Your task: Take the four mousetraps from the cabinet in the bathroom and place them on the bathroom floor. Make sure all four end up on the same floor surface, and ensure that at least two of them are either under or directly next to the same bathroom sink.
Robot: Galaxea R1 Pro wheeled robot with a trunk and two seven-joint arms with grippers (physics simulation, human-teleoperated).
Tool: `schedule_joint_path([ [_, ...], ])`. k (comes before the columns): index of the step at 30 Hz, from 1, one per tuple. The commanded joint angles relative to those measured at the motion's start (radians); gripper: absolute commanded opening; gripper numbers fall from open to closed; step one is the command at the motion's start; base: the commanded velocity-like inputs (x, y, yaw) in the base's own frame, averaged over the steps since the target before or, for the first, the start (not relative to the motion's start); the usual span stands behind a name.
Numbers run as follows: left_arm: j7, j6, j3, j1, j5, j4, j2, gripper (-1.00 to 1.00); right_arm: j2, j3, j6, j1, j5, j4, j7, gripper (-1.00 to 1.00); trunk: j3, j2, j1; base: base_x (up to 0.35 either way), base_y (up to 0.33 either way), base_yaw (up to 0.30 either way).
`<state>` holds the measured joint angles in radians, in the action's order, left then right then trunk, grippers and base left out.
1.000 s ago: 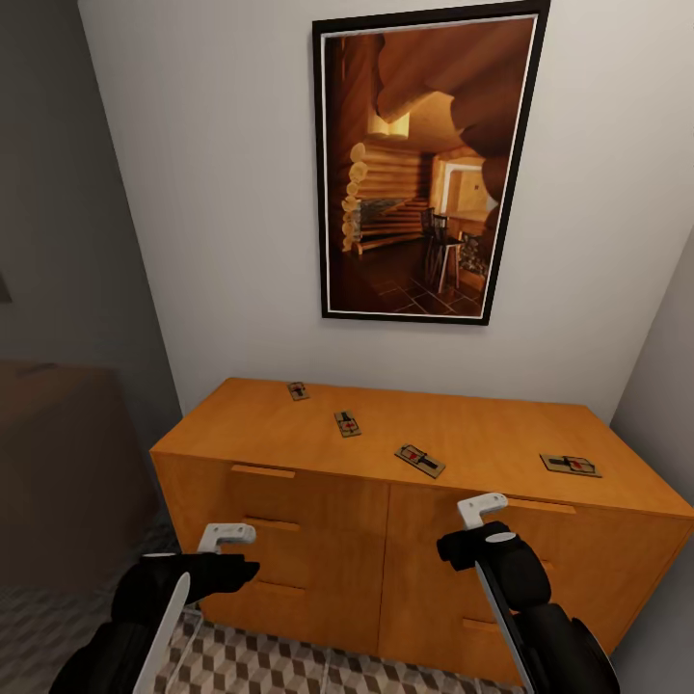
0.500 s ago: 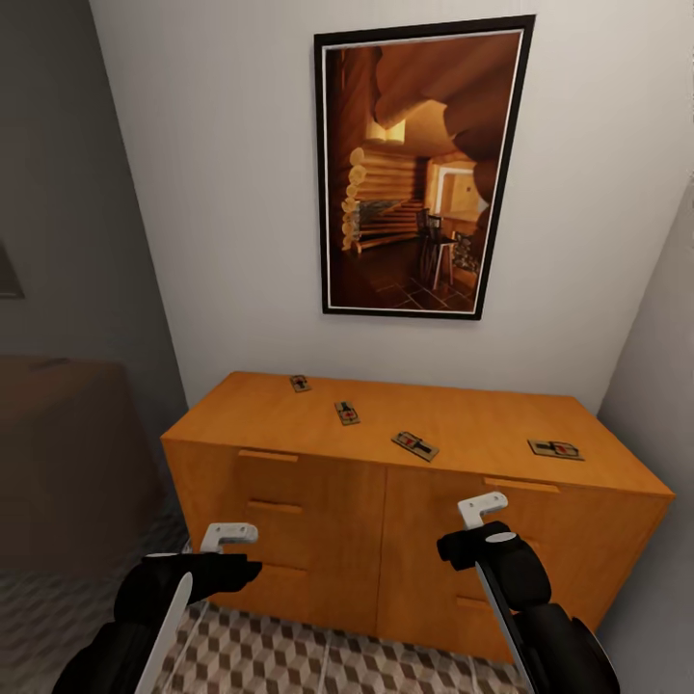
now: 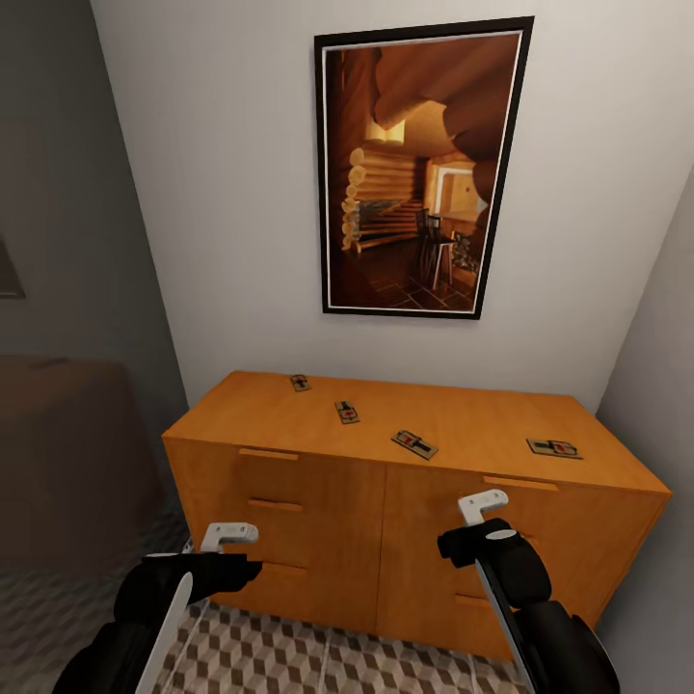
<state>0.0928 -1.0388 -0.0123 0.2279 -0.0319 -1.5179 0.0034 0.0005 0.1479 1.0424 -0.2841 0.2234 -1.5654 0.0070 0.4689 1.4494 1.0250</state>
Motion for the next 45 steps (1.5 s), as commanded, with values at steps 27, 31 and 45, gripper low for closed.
schedule_joint_path([
  [27, -0.003, -0.003, -0.001, 0.212, -0.002, -0.001, -0.005, 1.00, 0.000, -0.004, 0.005, -0.186, 0.006, -0.002, -0.005, 1.00, 0.001, 0.001, 0.000, 0.000, 0.000, 0.000],
  [31, -0.003, -0.004, 0.000, 0.249, -0.003, -0.001, -0.015, 1.00, 0.000, -0.020, 0.005, -0.208, 0.006, -0.002, -0.005, 1.00, 0.001, 0.001, 0.000, 0.000, 0.000, 0.000],
  [45, -0.001, -0.006, 0.000, 0.384, -0.005, 0.000, -0.064, 1.00, -0.003, -0.045, 0.005, -0.277, 0.005, -0.002, -0.005, 1.00, 0.001, 0.001, 0.000, 0.000, 0.000, 0.000],
])
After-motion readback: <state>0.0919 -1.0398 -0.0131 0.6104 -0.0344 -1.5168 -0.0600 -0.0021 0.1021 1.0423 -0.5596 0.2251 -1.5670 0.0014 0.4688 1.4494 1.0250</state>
